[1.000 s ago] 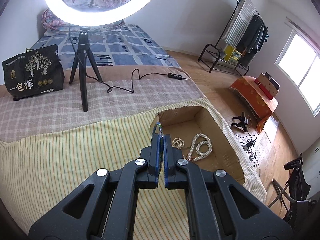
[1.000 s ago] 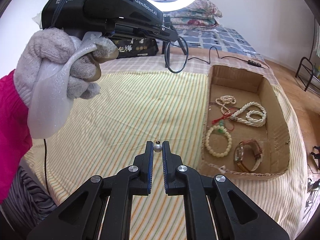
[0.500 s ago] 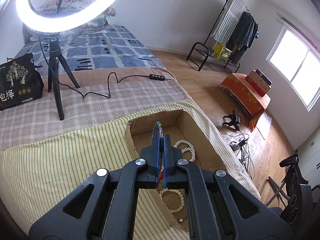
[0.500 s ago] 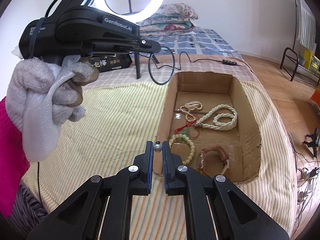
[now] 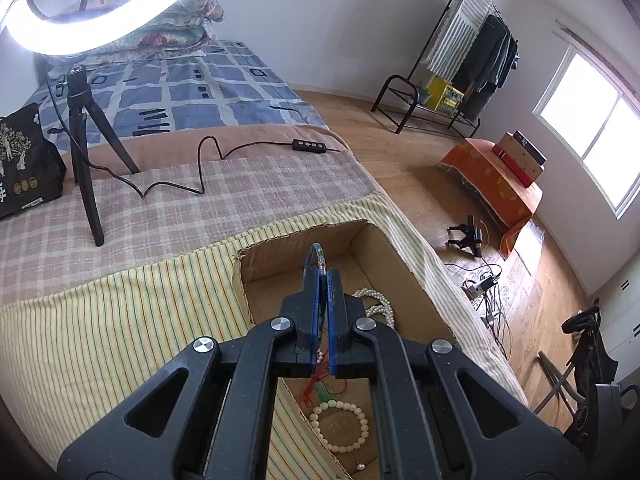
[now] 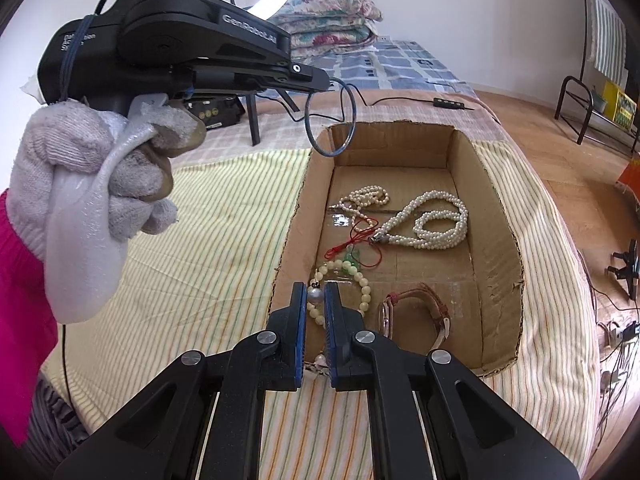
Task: Organize jewelry
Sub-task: 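Carry the black ring with the left tool while the right tool carries the earring over the box, then open the left tool to drop the ring in the box while the right tool releases the earring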
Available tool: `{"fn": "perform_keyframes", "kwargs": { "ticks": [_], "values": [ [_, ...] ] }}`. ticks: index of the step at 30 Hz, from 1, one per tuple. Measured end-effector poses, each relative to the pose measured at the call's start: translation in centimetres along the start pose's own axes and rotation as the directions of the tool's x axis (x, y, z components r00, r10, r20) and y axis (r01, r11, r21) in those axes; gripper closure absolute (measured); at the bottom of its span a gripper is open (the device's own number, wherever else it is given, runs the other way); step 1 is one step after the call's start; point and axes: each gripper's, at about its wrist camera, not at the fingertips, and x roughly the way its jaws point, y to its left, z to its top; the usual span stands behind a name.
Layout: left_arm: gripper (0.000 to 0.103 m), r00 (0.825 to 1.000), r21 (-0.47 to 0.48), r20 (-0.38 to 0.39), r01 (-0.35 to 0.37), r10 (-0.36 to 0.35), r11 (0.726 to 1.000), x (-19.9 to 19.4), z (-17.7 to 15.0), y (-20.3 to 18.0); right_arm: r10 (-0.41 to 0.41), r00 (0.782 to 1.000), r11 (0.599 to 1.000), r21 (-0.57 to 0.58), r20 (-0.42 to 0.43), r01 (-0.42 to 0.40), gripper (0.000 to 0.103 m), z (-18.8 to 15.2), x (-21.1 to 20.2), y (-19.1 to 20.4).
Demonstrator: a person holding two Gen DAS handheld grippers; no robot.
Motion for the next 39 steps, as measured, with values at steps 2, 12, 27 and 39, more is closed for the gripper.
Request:
{"fn": "perform_keyframes", "kwargs": {
  "ticks": [2,12,27,39],
  "values": [
    [0.102,1.000,0.006,-0.007,-0.012,0.012,1.000,0.7,-0.1,-0.2,0.007,1.000,1.000,0.010,-0.009,-0.007,0.096,0.0,0.2,-0.2],
    [0.102,0.998,0.056,-0.006,-0.068,0.068,0.996,2.5,-0.4,-1.4,-0.003,0.999,0.999,0.047,-0.036,0.005,0.096,0.1,0.6,-1.5],
    [0.102,0.998,0.085,0.015,-0.058,0.057,0.995,2.3,-0.3,-3.0,-0.011,0.999,0.999,0.037,-0.035,0.013,0.096,0.3,0.9,-1.3],
    [0.054,0.996,0.084,0.042,-0.079,0.076,0.993,1.7,-0.1,-3.0,-0.056,0.998,0.998,-0.004,0.000,0.056,0.051,0.4,0.5,-0.6]
  ]
}}
